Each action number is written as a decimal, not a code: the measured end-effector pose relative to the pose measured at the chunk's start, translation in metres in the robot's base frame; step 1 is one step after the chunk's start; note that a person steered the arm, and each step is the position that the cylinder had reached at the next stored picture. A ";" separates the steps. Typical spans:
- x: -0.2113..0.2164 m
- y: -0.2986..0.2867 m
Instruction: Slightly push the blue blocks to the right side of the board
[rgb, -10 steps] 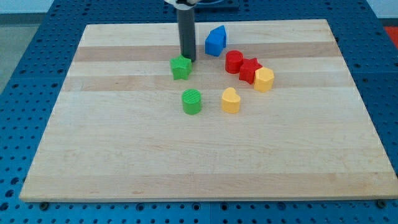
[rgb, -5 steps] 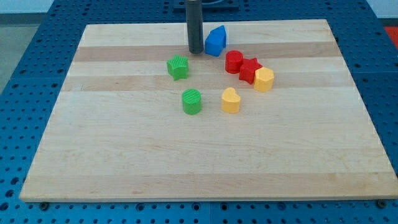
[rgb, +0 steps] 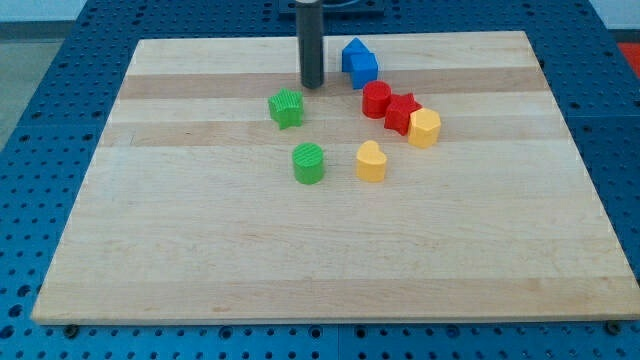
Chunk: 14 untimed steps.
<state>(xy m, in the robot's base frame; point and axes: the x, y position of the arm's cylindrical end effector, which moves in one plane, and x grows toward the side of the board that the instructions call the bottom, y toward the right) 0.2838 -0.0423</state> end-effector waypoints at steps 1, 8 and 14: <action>-0.031 -0.011; -0.056 0.064; -0.055 -0.014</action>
<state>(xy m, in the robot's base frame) 0.2289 -0.0560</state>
